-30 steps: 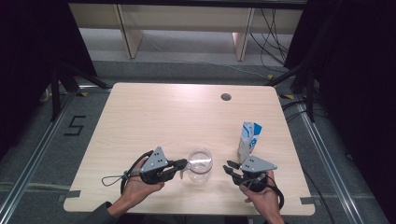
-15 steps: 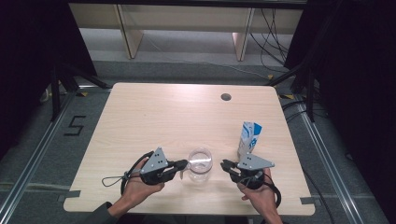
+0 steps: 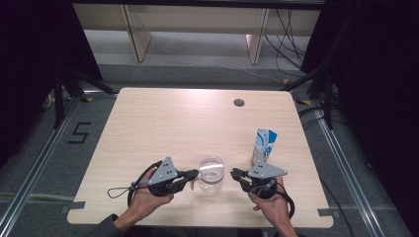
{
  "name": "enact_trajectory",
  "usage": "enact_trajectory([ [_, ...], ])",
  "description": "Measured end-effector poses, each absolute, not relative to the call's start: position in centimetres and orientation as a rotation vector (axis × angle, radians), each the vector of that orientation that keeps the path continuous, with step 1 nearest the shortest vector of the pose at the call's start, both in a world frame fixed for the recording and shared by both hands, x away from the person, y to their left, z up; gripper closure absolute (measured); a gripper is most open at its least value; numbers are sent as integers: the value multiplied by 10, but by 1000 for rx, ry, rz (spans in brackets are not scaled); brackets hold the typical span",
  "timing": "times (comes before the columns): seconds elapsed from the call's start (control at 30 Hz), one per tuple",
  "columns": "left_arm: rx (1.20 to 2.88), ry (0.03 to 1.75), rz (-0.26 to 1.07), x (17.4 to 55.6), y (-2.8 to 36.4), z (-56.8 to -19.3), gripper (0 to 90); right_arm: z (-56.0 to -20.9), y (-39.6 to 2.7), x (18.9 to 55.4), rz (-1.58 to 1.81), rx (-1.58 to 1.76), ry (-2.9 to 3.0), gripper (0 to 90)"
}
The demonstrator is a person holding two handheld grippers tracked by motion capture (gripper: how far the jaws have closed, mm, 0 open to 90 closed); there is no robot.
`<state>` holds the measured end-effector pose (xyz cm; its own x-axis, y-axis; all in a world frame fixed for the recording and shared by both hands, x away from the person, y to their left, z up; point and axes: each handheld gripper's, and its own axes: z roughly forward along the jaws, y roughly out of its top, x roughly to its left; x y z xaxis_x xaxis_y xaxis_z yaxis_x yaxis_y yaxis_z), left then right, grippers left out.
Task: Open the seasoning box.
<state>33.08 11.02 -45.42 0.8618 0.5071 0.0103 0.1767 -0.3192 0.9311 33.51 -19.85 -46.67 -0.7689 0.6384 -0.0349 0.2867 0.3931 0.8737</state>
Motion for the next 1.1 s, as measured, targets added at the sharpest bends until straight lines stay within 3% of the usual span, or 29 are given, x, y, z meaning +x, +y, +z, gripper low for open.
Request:
enact_trajectory([
  [0.43,1893,509,360,330,111,-456,877,-462,-191,337,1370,728,2272,884],
  [0.83,1892,508,353,330,112,-456,868,-455,-181,338,1416,686,2278,889],
  [1.0,1876,497,347,331,114,-456,804,-453,-180,337,1417,660,2274,889],
  [1.1,1855,533,338,331,120,-454,708,-450,-179,335,1427,680,2260,889],
])
